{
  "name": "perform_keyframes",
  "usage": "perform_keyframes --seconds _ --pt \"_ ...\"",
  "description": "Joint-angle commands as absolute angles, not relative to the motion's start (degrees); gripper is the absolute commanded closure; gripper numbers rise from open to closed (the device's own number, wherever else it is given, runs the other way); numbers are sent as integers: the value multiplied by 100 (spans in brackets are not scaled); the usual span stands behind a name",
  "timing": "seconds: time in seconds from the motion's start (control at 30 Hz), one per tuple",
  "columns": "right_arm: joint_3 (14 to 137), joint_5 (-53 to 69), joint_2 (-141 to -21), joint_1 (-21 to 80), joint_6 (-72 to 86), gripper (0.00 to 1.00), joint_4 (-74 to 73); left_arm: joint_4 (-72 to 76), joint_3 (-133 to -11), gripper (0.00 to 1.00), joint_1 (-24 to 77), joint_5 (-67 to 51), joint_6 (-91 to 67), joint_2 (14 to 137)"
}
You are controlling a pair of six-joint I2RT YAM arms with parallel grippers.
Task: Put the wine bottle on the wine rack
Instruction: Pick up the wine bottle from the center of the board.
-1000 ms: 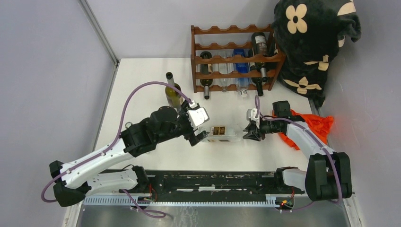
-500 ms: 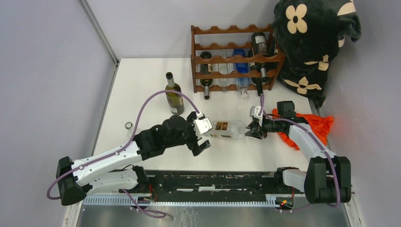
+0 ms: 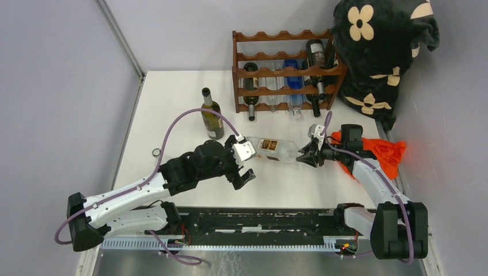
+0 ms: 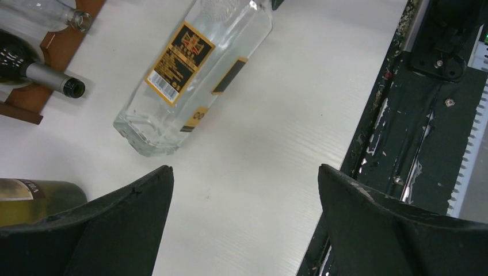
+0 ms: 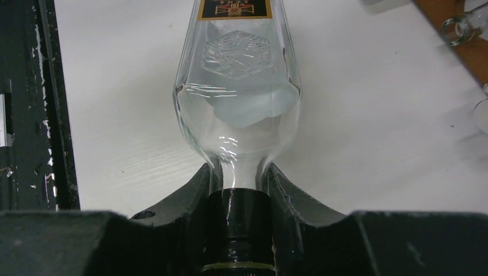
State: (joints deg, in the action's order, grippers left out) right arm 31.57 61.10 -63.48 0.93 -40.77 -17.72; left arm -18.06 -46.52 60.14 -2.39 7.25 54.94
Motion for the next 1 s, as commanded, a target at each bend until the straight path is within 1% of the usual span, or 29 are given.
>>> perform_keyframes --seconds 0.0,0.13,0.27,0.43,0.57,0.73,0.97 --pt "3318 7182 -5956 34 -3515 100 -677 -2170 -4869 0 6006 -24 604 5319" --pt "3403 7224 -5823 -176 -3403 100 -716 -2353 -4717 0 6007 342 703 4906" --pt "3422 7140 -5662 -224 -3385 100 -836 -1957 -4163 0 6003 516 628 4231" --pt "3452 6965 -5426 -303 -3259 100 -809 -1879 -4093 0 6006 668 612 3782" --pt "3457 6750 -5234 -416 -2705 100 -332 -1863 -4075 0 5997 676 623 3668" --pt "3704 6599 -5315 -569 -2234 100 -43 -1906 -4099 0 6003 659 624 3696" --pt "3771 6384 -5453 -857 -1267 100 1107 -1926 -4098 0 6003 657 615 3675"
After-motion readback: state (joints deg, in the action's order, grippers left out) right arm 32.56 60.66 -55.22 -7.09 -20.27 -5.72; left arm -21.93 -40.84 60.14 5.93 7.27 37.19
